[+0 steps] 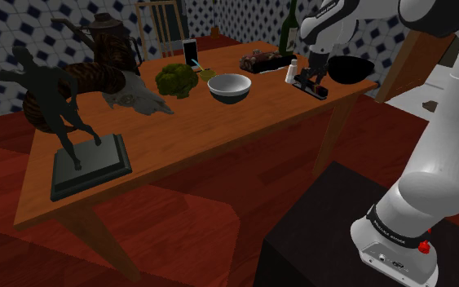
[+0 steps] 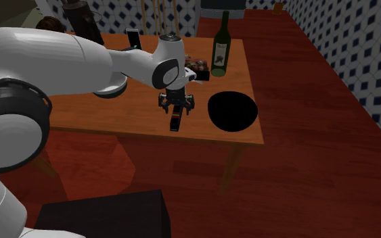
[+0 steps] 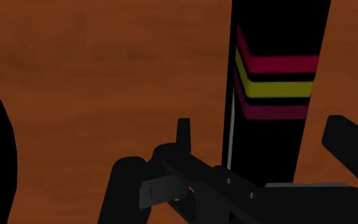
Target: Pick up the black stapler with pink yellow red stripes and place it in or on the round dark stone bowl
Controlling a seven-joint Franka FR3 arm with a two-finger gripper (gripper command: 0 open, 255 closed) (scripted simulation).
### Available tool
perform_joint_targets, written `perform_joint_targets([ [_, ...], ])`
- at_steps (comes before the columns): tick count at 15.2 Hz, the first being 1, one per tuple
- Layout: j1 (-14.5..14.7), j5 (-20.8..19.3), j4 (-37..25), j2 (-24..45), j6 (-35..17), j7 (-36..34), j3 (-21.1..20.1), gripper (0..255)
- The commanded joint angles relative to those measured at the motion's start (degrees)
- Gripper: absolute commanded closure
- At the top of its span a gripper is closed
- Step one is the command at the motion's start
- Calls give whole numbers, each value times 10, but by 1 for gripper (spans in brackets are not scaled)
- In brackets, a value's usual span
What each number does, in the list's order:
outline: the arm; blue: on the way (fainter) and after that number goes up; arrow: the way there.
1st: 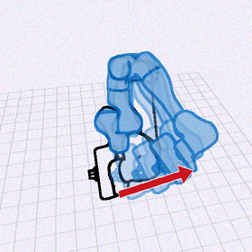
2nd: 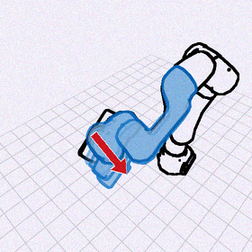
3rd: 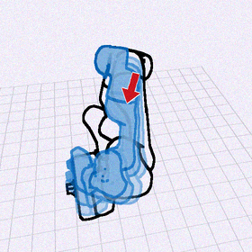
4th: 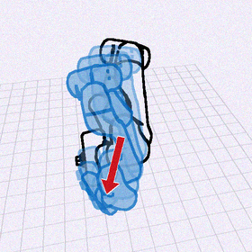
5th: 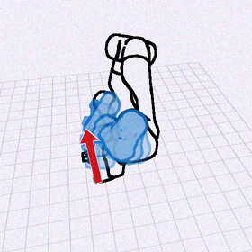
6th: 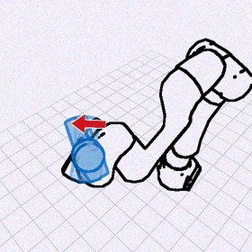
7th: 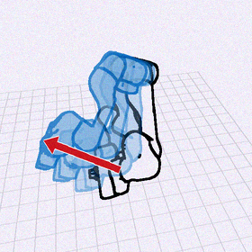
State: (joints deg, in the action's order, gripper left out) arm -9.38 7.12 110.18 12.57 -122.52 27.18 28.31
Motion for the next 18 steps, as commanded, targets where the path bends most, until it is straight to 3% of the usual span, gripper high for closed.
perform_joint_targets([
  [1,0,2,0,4,-4,1,-1,0],
  [7,0,2,0,4,-4,1,-1,0],
  [8,0,2,0,4,-4,1,-1,255],
  [18,0,0,-3,0,2,-1,0,255],
])
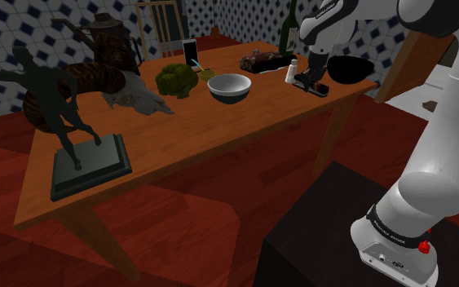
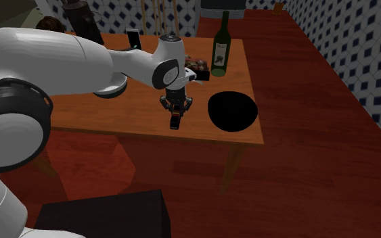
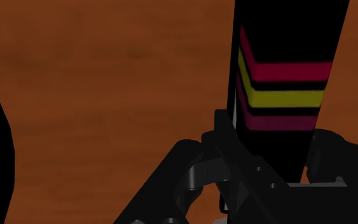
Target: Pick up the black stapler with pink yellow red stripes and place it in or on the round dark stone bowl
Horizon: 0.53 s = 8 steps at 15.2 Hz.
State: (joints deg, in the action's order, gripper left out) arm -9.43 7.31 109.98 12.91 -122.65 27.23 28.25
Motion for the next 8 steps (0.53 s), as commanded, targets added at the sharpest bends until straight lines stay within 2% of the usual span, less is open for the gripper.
perform_joint_targets([
  [1,1,-4,-5,-6,10,-3,1,255],
  [8,4,-17,-37,-26,59,-11,4,255],
])
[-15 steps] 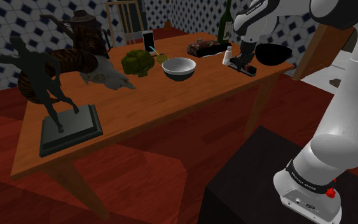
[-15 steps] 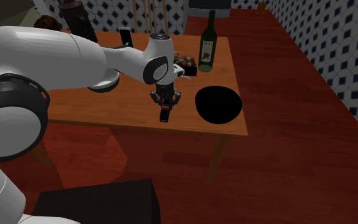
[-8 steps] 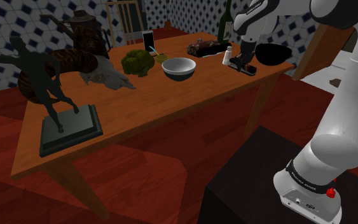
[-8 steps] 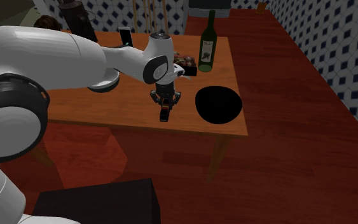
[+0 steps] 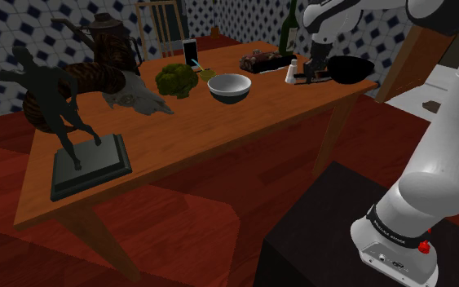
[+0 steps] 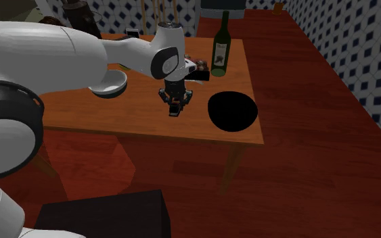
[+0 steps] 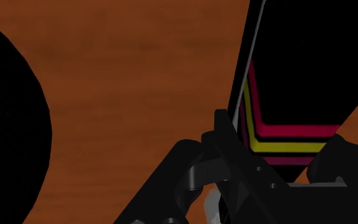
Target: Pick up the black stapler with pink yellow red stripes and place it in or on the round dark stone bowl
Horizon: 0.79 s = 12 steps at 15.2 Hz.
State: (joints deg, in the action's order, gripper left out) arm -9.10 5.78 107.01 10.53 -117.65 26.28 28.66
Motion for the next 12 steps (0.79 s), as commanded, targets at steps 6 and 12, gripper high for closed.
perform_joint_targets([
  [6,2,-10,-39,-15,52,-7,2,255],
  [12,2,-15,-77,-22,96,-11,3,255],
])
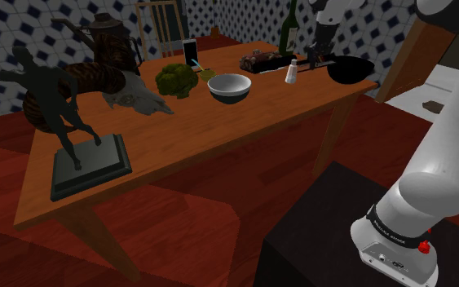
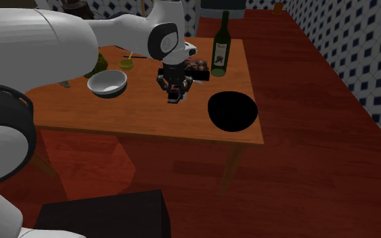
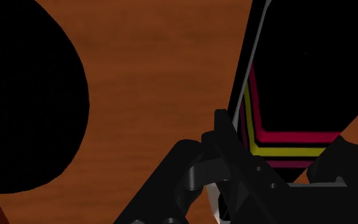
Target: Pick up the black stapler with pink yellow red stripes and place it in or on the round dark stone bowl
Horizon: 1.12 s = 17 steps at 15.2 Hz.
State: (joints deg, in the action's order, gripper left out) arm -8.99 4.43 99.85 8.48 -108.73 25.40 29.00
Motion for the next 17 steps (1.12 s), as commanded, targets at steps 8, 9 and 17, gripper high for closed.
perform_joint_targets([
  [8,-1,-3,-64,-4,68,-4,1,255],
  [9,-1,-3,-72,-4,76,-4,1,255],
  [17,-55,31,-152,53,109,72,26,255],
])
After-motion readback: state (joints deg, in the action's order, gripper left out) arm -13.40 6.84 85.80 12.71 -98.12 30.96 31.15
